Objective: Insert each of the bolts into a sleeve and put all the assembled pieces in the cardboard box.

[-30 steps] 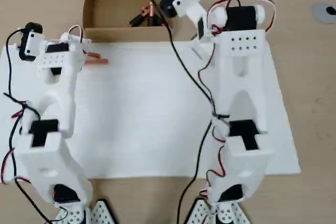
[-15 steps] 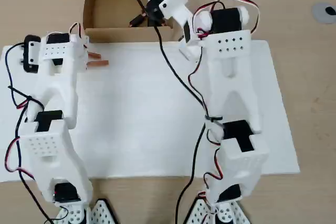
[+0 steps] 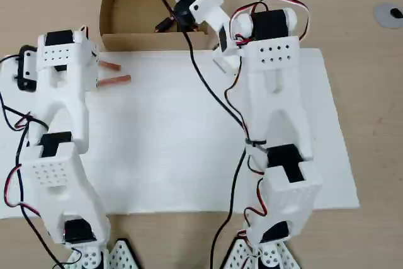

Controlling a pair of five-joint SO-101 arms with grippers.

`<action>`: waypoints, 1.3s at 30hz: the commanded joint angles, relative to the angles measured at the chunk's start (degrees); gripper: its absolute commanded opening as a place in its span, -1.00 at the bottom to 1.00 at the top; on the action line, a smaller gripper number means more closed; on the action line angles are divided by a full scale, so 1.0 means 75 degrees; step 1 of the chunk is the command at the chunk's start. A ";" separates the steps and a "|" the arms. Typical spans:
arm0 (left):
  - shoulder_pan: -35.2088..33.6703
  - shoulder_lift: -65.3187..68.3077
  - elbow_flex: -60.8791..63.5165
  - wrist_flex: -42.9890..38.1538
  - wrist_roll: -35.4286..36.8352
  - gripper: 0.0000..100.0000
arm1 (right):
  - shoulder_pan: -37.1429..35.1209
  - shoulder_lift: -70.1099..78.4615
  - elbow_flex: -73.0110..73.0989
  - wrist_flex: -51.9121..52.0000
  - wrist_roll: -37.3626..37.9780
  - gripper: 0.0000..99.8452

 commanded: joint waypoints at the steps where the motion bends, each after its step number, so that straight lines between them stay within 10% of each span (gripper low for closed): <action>1: -0.0117 -0.0393 -0.0375 0.0199 0.0070 -0.84 | -0.0147 -0.0217 -0.0018 -0.0141 -0.0094 -0.98; 39: 0.0305 -0.0369 -0.0328 0.0246 0.1571 -0.83 | -0.0147 -0.0205 0.0006 -0.0141 -0.0094 -0.98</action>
